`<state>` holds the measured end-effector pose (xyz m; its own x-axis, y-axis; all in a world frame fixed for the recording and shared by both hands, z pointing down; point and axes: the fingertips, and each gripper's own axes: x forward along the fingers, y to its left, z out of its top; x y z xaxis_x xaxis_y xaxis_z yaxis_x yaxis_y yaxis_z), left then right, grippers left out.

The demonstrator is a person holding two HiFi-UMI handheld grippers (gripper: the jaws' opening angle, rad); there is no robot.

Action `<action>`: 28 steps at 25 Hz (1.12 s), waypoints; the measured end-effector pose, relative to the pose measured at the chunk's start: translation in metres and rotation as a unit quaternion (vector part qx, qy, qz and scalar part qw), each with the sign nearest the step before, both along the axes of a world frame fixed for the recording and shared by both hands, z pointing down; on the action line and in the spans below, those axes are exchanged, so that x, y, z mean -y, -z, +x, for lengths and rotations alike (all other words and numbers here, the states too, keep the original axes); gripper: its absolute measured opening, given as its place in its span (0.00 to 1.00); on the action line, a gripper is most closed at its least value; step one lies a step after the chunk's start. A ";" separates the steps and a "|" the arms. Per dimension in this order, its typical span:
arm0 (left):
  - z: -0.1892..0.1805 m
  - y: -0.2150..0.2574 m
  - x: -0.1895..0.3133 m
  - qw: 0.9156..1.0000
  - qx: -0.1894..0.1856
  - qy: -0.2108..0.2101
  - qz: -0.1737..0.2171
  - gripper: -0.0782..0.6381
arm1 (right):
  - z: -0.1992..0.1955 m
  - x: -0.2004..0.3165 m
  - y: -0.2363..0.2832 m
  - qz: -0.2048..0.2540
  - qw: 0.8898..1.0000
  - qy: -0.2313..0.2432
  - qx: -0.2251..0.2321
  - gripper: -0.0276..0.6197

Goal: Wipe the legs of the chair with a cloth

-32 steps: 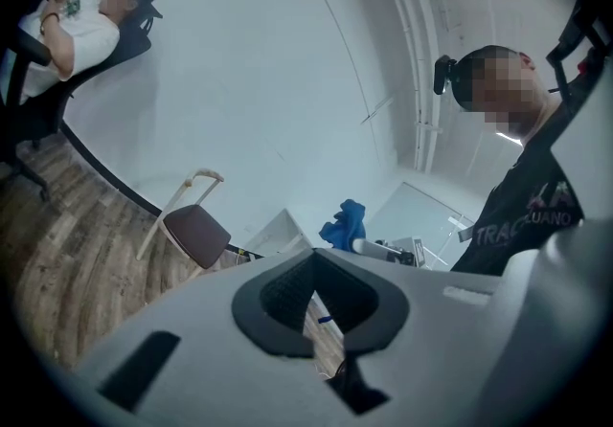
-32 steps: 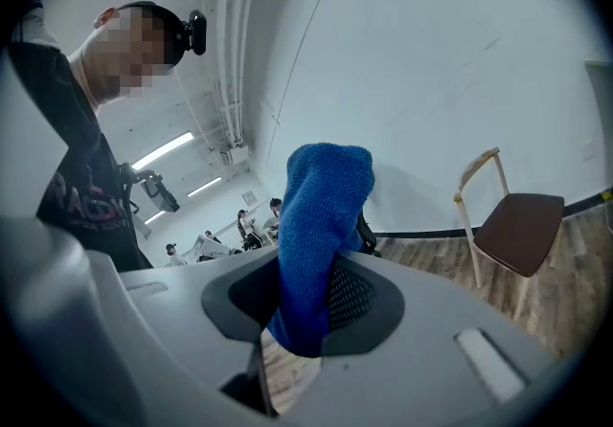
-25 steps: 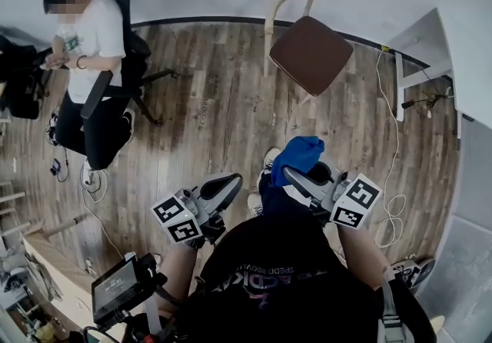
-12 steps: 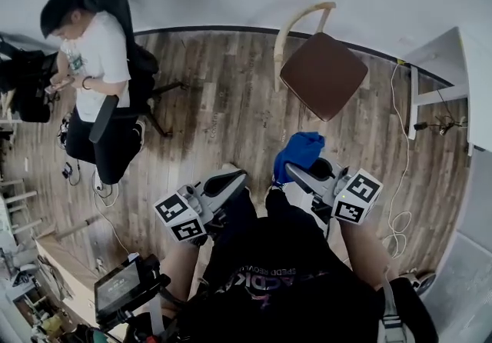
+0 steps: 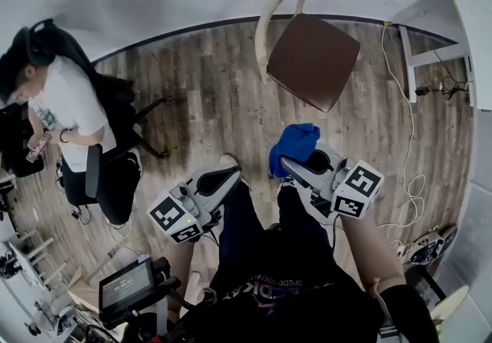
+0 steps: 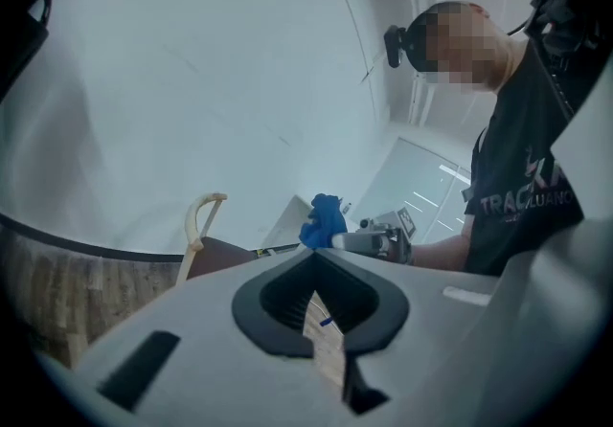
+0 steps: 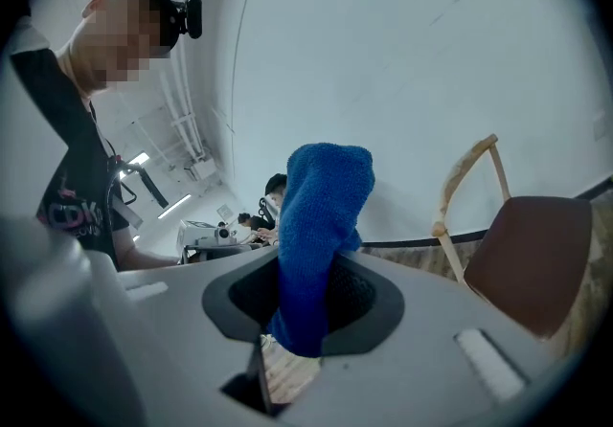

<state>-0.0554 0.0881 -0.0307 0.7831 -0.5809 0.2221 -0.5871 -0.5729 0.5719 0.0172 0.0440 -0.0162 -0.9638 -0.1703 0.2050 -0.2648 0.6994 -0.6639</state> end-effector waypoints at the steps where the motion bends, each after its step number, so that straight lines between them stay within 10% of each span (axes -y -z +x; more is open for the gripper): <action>1: -0.007 -0.007 0.007 1.000 0.004 -0.014 0.001 0.11 | -0.007 0.005 -0.008 -0.006 1.000 -0.008 -0.004 0.20; 11: -0.063 -0.106 0.033 0.995 0.024 -0.099 0.013 0.11 | -0.067 0.049 -0.099 -0.011 0.994 -0.101 -0.039 0.20; 28: -0.054 -0.305 0.039 0.994 0.043 -0.056 0.088 0.11 | -0.080 0.083 -0.323 -0.012 0.996 -0.066 -0.054 0.20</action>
<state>-0.1094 0.0489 0.2745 0.8274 -0.5271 0.1938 -0.5566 -0.7235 0.4085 -0.0624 -0.0393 0.3073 -0.9050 -0.2886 0.3125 -0.4252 0.6375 -0.6425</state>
